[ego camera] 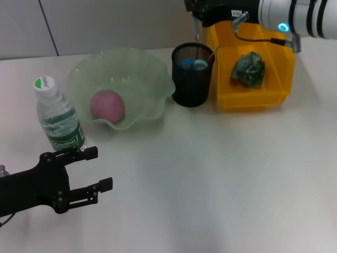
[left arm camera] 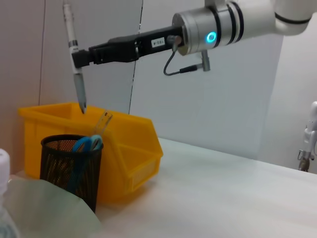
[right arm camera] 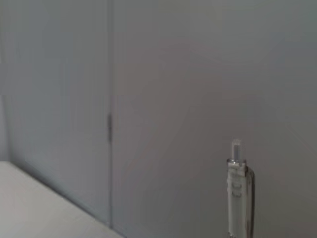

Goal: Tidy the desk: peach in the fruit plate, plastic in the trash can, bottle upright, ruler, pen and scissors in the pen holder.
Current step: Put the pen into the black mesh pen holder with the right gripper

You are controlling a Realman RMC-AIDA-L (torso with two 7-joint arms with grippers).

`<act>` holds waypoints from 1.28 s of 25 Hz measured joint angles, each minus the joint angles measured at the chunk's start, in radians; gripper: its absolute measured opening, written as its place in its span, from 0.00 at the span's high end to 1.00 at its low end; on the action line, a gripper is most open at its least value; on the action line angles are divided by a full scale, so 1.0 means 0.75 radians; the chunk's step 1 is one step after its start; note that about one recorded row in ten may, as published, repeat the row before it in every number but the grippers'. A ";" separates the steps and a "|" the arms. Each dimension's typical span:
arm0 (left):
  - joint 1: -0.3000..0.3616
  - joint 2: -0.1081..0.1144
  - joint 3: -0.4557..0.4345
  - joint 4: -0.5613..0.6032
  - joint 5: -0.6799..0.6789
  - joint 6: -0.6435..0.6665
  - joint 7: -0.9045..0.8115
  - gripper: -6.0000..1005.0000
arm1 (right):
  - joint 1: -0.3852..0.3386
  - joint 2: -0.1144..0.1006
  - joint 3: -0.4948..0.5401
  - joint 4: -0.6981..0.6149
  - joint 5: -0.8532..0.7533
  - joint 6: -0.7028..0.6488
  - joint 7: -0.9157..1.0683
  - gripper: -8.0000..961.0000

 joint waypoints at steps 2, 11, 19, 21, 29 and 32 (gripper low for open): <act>-0.001 0.000 -0.001 0.000 0.000 -0.001 -0.006 0.21 | -0.002 -0.001 -0.035 0.048 0.057 0.087 -0.029 0.86; -0.003 0.010 -0.016 0.000 0.000 -0.005 -0.025 0.21 | 0.042 -0.003 -0.131 0.267 0.442 0.290 -0.308 0.86; 0.000 0.017 -0.018 0.009 0.000 -0.002 -0.026 0.21 | 0.071 -0.003 -0.138 0.341 0.478 0.291 -0.341 0.86; 0.001 0.021 -0.020 0.009 0.000 0.000 -0.026 0.21 | 0.076 -0.003 -0.140 0.359 0.477 0.291 -0.341 0.86; 0.002 0.024 -0.020 0.009 0.000 0.000 -0.026 0.21 | 0.077 -0.004 -0.138 0.396 0.473 0.291 -0.342 0.86; 0.003 0.026 -0.020 0.009 0.000 0.000 -0.026 0.21 | 0.077 -0.006 -0.139 0.401 0.472 0.285 -0.342 0.86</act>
